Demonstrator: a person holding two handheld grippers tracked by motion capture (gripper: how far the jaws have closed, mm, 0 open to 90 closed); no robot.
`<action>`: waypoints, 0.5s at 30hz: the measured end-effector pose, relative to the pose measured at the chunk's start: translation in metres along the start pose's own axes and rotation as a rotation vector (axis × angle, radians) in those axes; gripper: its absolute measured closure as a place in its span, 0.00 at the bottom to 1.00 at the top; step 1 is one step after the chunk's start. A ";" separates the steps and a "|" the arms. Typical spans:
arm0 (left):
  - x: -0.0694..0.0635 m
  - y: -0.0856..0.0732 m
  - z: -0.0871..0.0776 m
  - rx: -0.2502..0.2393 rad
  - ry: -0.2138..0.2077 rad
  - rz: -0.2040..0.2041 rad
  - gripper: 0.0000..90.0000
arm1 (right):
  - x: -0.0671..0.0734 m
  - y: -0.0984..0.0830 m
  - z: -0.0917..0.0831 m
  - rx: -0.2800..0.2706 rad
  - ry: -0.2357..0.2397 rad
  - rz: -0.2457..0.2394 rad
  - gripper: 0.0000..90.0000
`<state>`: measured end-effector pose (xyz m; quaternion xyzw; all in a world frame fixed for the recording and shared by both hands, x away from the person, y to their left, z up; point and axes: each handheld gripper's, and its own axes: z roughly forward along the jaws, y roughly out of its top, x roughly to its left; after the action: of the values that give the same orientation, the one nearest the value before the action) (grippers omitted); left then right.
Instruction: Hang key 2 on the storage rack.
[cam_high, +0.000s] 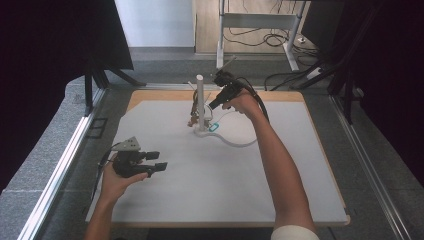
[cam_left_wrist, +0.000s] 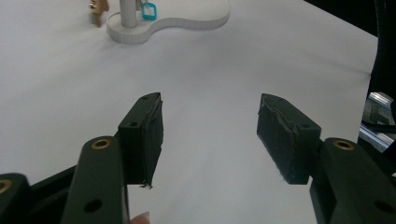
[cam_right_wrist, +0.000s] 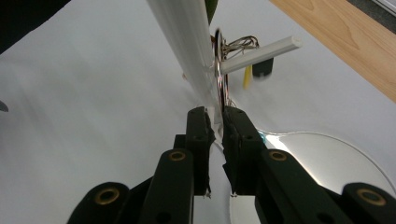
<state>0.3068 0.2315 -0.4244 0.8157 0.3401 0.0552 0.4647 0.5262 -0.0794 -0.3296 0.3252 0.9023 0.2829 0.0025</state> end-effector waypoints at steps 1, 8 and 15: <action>0.000 0.000 0.000 0.002 0.000 0.000 0.46 | 0.000 -0.001 -0.001 -0.003 0.001 -0.002 0.88; 0.000 0.000 0.001 0.007 0.000 0.001 0.46 | -0.002 -0.016 -0.018 -0.027 -0.007 0.000 0.83; 0.000 -0.001 0.000 0.018 0.009 0.006 0.46 | -0.005 -0.047 -0.036 -0.068 -0.011 -0.010 0.77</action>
<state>0.3064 0.2312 -0.4250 0.8206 0.3401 0.0572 0.4557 0.4955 -0.1298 -0.3246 0.3218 0.8938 0.3116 0.0198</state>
